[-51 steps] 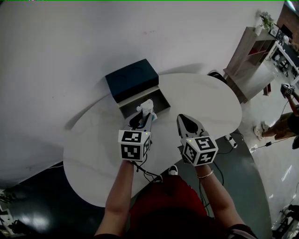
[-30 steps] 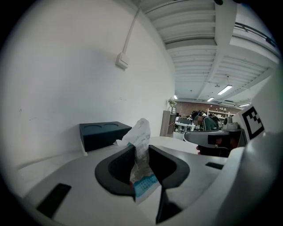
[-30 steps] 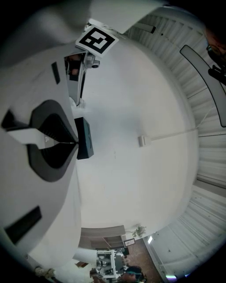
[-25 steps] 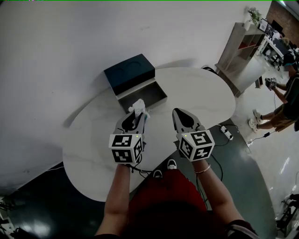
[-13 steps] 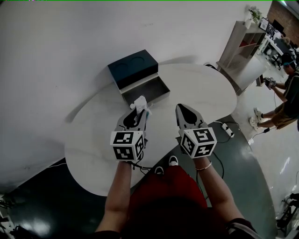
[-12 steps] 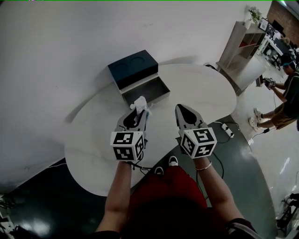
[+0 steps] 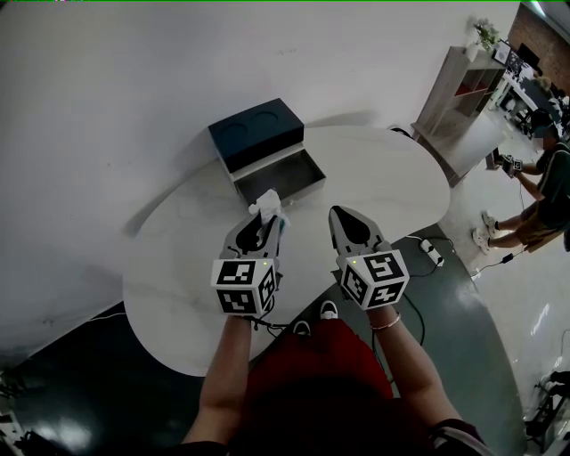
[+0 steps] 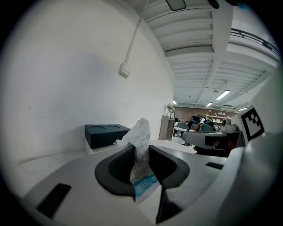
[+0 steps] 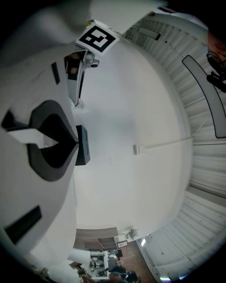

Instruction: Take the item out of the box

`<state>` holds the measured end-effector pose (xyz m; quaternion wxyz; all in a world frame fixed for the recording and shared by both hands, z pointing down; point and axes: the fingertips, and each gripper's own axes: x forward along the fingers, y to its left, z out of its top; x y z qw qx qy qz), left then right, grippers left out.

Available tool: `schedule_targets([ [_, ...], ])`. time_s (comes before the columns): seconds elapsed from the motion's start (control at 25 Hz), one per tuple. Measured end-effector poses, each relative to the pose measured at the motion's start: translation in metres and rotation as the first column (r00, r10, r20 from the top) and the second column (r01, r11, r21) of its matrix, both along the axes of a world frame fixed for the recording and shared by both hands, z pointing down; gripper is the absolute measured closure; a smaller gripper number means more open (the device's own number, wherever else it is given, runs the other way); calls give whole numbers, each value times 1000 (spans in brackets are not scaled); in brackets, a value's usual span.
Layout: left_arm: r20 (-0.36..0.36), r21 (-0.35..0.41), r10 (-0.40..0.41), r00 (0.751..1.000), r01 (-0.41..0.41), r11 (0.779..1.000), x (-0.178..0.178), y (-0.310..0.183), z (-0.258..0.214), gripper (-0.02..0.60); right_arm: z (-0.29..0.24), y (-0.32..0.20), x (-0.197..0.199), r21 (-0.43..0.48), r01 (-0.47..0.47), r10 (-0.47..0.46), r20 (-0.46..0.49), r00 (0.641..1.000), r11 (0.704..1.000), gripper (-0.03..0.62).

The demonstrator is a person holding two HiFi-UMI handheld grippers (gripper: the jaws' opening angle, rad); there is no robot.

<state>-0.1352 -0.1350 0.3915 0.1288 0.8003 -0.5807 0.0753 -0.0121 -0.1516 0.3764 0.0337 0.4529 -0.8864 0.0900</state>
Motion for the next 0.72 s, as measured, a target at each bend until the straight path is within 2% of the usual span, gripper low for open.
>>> schedule_targets([
  [0.72, 38, 0, -10, 999, 10, 1000, -1, -16, -2, 463, 12, -7, 3, -19, -3, 4, 22, 1000, 1000, 579],
])
